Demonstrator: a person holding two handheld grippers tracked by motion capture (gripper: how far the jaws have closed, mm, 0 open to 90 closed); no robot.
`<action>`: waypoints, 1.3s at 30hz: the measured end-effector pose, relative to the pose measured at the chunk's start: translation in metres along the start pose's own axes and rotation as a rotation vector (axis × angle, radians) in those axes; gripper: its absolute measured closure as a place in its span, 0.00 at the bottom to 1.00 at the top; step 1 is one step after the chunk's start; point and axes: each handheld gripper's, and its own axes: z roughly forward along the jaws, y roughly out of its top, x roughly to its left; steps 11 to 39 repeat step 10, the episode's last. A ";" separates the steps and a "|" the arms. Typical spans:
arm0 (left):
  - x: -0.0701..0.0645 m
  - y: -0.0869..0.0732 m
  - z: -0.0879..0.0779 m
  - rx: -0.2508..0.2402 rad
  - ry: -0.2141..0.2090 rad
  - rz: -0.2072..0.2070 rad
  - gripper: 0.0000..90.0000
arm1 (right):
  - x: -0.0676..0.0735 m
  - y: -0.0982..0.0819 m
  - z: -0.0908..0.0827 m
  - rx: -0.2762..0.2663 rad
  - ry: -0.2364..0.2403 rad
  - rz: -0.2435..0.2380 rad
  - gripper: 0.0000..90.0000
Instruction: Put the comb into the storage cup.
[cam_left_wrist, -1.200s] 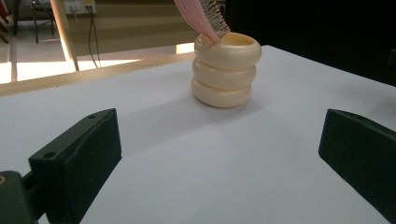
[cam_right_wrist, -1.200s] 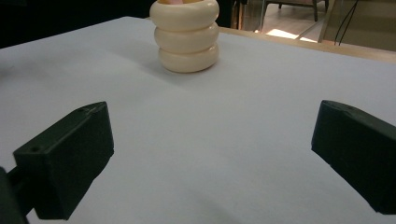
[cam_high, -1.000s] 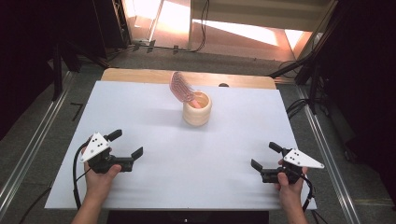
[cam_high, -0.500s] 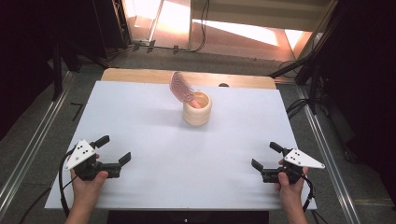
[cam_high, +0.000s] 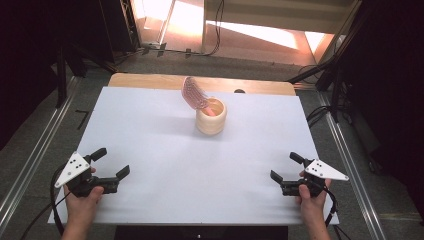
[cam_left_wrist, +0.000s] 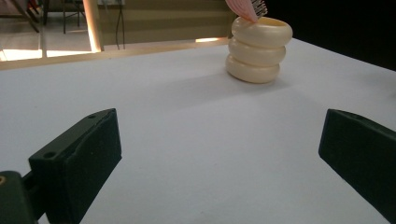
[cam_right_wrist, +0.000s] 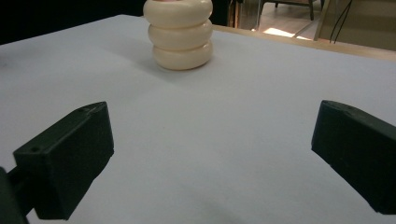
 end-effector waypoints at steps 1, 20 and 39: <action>0.002 -0.001 -0.001 -0.004 0.002 -0.007 0.00 | 0.000 0.000 0.000 0.000 0.000 0.000 0.00; 0.010 -0.002 -0.004 -0.008 -0.004 -0.031 0.00 | -0.006 -0.002 0.000 0.006 -0.010 0.005 0.00; 0.010 -0.002 -0.004 -0.008 -0.004 -0.031 0.00 | -0.006 -0.002 0.000 0.006 -0.010 0.005 0.00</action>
